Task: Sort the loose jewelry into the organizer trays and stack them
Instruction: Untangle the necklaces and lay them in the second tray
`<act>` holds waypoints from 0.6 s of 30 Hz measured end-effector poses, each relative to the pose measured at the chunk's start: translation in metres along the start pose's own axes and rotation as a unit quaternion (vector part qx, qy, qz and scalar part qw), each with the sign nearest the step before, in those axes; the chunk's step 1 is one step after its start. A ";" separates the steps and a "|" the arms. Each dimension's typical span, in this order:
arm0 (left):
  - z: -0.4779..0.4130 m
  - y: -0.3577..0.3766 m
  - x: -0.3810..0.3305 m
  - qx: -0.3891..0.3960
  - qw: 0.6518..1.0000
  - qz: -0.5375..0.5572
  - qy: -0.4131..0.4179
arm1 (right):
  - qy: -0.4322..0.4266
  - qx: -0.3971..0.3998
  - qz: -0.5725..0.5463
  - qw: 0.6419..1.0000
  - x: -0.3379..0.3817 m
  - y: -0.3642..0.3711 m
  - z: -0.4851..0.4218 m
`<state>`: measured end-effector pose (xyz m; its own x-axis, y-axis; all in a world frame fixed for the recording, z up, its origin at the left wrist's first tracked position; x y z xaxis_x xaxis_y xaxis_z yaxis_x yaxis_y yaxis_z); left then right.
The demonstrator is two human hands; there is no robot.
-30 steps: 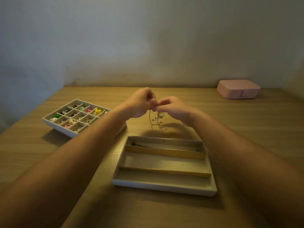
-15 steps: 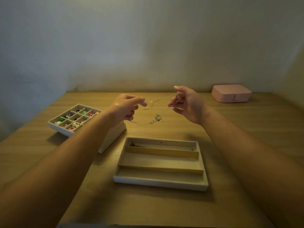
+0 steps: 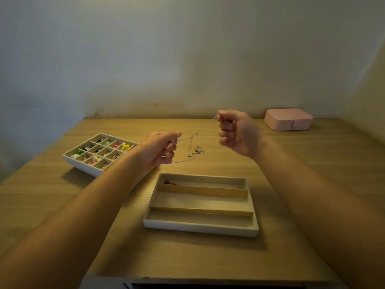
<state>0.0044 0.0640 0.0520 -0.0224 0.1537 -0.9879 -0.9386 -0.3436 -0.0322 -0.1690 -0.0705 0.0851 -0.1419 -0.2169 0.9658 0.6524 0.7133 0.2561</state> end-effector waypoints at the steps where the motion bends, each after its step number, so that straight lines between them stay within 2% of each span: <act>1: 0.000 0.001 0.003 0.001 1.000 0.016 -0.005 | -0.002 0.007 0.006 1.000 0.003 0.003 0.001; 6: -0.001 0.009 0.016 0.022 0.997 0.077 -0.021 | 0.003 0.048 0.010 0.999 0.019 0.022 0.006; 14: 0.001 0.028 0.018 0.046 0.991 0.110 -0.059 | 0.049 0.115 0.060 0.990 0.029 0.046 0.010; 18: -0.001 0.041 0.012 0.045 0.996 0.068 -0.037 | 0.077 0.142 0.091 0.983 0.031 0.051 0.011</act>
<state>-0.0337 0.0511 0.0387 -0.1725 0.1799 -0.9684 -0.9524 -0.2812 0.1174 -0.1482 -0.0331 0.1287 0.0865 -0.1503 0.9848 0.4201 0.9018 0.1008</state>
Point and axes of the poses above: each hand's wrist, its own z-axis away from the middle knuckle, its own y-axis out of the palm, x = y × z, the point moved 4 cm from there along -z, towards the middle knuckle
